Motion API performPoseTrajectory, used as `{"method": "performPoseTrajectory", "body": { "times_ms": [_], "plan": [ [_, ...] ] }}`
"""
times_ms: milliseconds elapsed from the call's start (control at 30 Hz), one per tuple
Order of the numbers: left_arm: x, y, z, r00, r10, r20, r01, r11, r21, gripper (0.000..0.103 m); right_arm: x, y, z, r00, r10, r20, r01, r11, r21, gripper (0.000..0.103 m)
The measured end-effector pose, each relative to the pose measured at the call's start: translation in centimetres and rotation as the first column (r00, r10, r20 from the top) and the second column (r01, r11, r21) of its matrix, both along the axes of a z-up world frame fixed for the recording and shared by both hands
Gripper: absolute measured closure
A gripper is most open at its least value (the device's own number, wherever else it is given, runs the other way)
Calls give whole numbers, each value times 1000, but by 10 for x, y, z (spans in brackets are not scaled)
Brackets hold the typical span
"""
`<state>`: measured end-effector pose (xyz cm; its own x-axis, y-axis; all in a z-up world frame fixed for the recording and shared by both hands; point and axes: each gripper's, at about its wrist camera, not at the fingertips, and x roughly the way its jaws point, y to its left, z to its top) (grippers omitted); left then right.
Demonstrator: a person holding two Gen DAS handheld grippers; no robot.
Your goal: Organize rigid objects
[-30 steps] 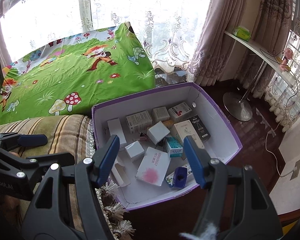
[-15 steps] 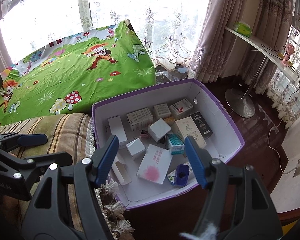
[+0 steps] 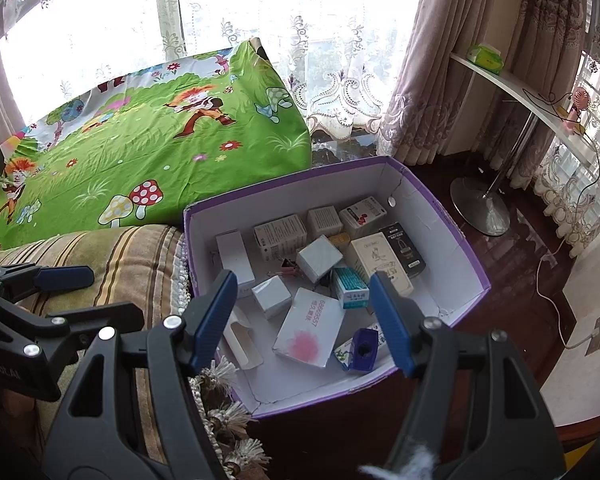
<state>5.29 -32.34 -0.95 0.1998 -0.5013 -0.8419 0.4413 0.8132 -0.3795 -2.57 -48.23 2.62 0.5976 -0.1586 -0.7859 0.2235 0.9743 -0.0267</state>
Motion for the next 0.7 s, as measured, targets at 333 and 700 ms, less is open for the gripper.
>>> {"method": "performPoseTrajectory", "body": {
  "times_ms": [333,700],
  "plan": [
    [0,0,0,1000,0,0,0,1000,0,0,1,0,0,1000,1,1,-1,1000,0,31],
    [0,0,0,1000,0,0,0,1000,0,0,0,0,-2,1000,0,-1,0,1000,2,31]
  ]
}}
